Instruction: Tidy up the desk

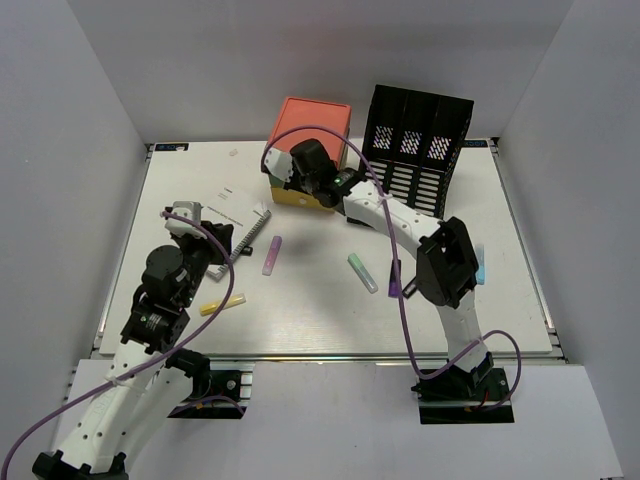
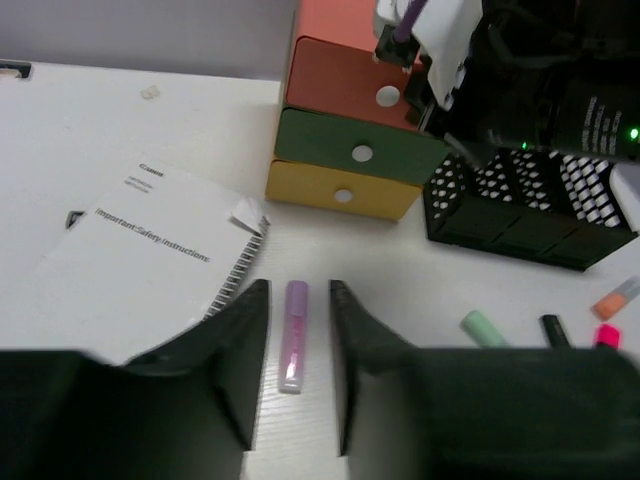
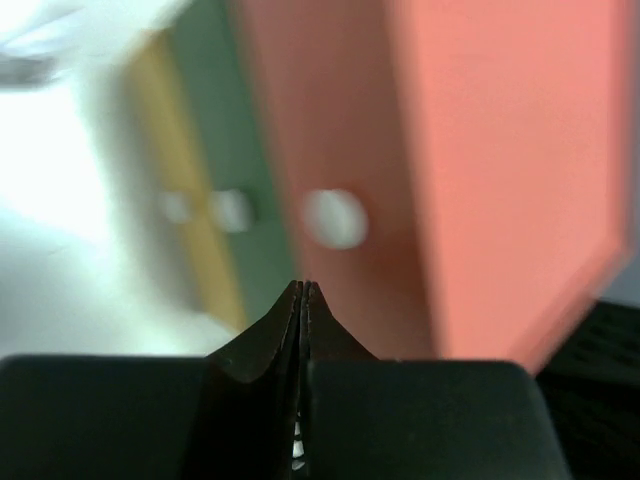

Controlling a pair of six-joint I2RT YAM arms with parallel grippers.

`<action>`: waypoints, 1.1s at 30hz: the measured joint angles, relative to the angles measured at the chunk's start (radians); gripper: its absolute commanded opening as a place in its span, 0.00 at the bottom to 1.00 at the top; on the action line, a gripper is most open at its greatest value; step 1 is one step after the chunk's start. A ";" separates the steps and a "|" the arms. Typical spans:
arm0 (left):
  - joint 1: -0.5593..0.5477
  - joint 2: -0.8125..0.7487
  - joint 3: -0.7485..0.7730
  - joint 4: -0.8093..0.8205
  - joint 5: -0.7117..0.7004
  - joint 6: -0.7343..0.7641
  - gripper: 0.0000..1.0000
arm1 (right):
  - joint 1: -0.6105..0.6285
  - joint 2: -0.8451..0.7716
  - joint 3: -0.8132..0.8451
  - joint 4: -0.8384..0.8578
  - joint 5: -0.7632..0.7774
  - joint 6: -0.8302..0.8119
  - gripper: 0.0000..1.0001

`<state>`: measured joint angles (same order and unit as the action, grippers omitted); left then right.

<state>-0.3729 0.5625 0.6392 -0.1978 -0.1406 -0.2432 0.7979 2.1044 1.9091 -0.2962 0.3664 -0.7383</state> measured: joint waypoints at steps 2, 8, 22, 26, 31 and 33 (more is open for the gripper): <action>0.000 0.004 -0.004 0.005 0.013 0.005 0.28 | -0.003 -0.013 -0.004 -0.059 -0.110 0.023 0.00; 0.001 0.066 -0.005 0.030 0.102 0.006 0.26 | -0.030 -0.259 -0.221 -0.153 -0.487 0.191 0.76; 0.001 0.574 0.129 -0.082 0.026 -0.033 0.67 | -0.329 -0.653 -0.691 -0.012 -0.998 0.605 0.74; 0.002 0.698 0.204 -0.120 -0.094 0.011 0.68 | -0.356 -0.746 -0.839 0.012 -1.064 0.642 0.80; -0.005 0.808 0.273 -0.100 -0.158 0.072 0.71 | -0.395 -0.868 -0.929 0.102 -1.148 0.669 0.88; -0.009 0.866 0.299 -0.080 -0.167 0.092 0.72 | -0.414 -0.904 -0.954 0.130 -1.175 0.678 0.88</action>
<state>-0.3820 1.4288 0.9386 -0.2779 -0.3077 -0.1509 0.3840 1.2007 0.9550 -0.1661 -0.8089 -0.0608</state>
